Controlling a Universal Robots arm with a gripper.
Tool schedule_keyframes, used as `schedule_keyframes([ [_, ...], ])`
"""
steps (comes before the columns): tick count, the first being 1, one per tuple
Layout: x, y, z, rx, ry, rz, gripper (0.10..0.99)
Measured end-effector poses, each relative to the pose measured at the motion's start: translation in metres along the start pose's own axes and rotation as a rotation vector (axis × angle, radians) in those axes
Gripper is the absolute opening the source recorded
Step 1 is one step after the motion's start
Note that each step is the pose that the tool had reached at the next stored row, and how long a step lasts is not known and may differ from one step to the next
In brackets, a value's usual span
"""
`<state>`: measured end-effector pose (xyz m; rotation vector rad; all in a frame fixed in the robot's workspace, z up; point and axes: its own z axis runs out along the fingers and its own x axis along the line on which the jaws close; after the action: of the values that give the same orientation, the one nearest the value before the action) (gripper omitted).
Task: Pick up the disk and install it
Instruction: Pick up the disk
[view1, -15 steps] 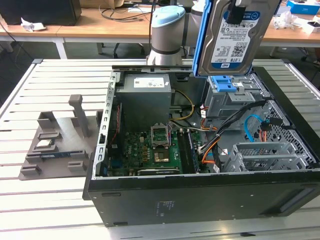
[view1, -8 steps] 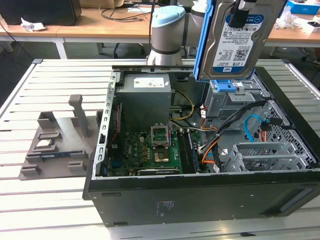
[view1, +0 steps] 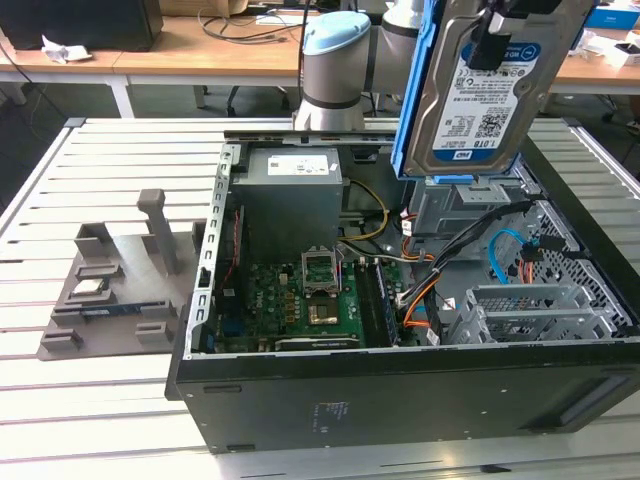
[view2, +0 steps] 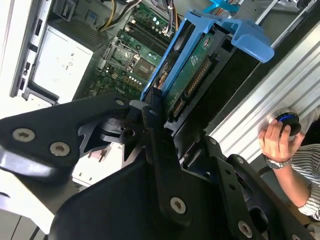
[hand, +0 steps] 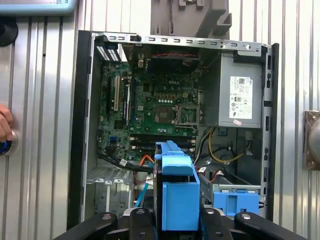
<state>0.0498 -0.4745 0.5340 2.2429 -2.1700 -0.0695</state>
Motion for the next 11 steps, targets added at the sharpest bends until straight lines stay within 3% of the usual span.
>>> schedule_keyframes([
  [11, 0.0213, 0.0007, 0.0005, 0.0, 0.0, 0.0, 0.365],
])
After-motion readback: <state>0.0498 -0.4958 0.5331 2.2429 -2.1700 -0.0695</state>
